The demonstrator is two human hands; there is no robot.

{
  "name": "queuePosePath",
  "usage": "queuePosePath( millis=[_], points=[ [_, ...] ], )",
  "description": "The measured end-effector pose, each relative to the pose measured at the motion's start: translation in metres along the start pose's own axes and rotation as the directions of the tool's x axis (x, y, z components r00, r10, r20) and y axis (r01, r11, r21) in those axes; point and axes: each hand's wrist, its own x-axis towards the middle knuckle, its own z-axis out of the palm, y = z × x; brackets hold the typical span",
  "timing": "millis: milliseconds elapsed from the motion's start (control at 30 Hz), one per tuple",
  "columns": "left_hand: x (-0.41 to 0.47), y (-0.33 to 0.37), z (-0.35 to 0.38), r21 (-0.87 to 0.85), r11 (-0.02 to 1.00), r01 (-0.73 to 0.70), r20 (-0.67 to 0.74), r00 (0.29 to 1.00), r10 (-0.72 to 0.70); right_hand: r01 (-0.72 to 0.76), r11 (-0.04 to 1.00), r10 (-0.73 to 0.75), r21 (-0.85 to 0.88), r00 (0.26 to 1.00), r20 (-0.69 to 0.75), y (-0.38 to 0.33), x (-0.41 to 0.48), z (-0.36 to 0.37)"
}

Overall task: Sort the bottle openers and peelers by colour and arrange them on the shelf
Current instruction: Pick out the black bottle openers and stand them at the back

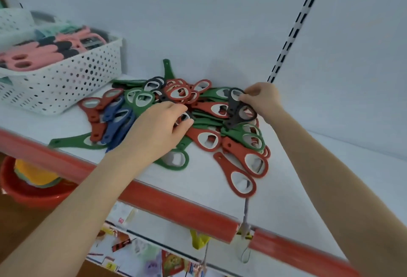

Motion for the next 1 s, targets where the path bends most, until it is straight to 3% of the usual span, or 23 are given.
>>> queuePosePath(
  millis=[200, 300, 367, 433, 500, 533, 600, 667, 733, 867, 1000],
  points=[
    [0.027, -0.004, 0.003, -0.139, 0.99, -0.015, 0.053, 0.998, 0.022, -0.001, 0.971, 0.041, 0.237, 0.986, -0.164, -0.006, -0.009, -0.012],
    [0.035, 0.004, 0.0, -0.343, 0.937, 0.068, 0.096, 0.995, -0.037, -0.013, 0.9, 0.041, 0.436, 0.998, -0.054, -0.03, -0.032, -0.013],
    [0.04, 0.011, 0.0, -0.534, 0.825, 0.186, 0.21, 0.974, -0.083, -0.053, 0.859, 0.024, 0.509, 0.998, 0.063, -0.048, -0.052, -0.009],
    [0.043, 0.017, 0.003, -0.718, 0.627, 0.302, 0.326, 0.942, -0.08, -0.095, 0.836, 0.0, 0.541, 0.985, 0.173, -0.06, -0.067, -0.004],
    [0.044, 0.02, 0.003, -0.794, 0.519, 0.316, 0.343, 0.938, -0.045, -0.108, 0.83, -0.008, 0.548, 0.979, 0.205, -0.061, -0.075, -0.004],
    [0.044, 0.019, 0.004, -0.797, 0.517, 0.312, 0.344, 0.938, -0.036, -0.082, 0.865, 0.003, 0.495, 0.987, 0.158, -0.058, -0.075, -0.006],
    [0.041, 0.016, 0.006, -0.793, 0.517, 0.322, 0.367, 0.93, -0.016, -0.019, 0.992, 0.022, 0.121, 0.999, -0.027, -0.044, -0.072, -0.014],
    [0.038, 0.012, 0.007, -0.777, 0.541, 0.321, 0.378, 0.926, -0.007, -0.112, 0.939, 0.088, -0.326, 0.992, -0.085, -0.025, -0.071, -0.02],
    [0.036, 0.01, 0.008, -0.768, 0.544, 0.338, 0.397, 0.918, -0.009, -0.213, 0.839, 0.236, -0.501, 0.972, -0.018, -0.008, -0.075, -0.02],
    [0.035, 0.008, 0.013, -0.801, 0.446, 0.4, 0.438, 0.899, -0.02, -0.264, 0.878, 0.266, -0.4, 0.963, -0.052, 0.004, -0.081, -0.016],
    [0.035, 0.003, 0.007, -0.836, 0.337, 0.432, 0.425, 0.9, -0.1, -0.183, 0.96, 0.143, -0.212, 0.972, -0.187, -0.011, -0.086, -0.019]
  ],
)
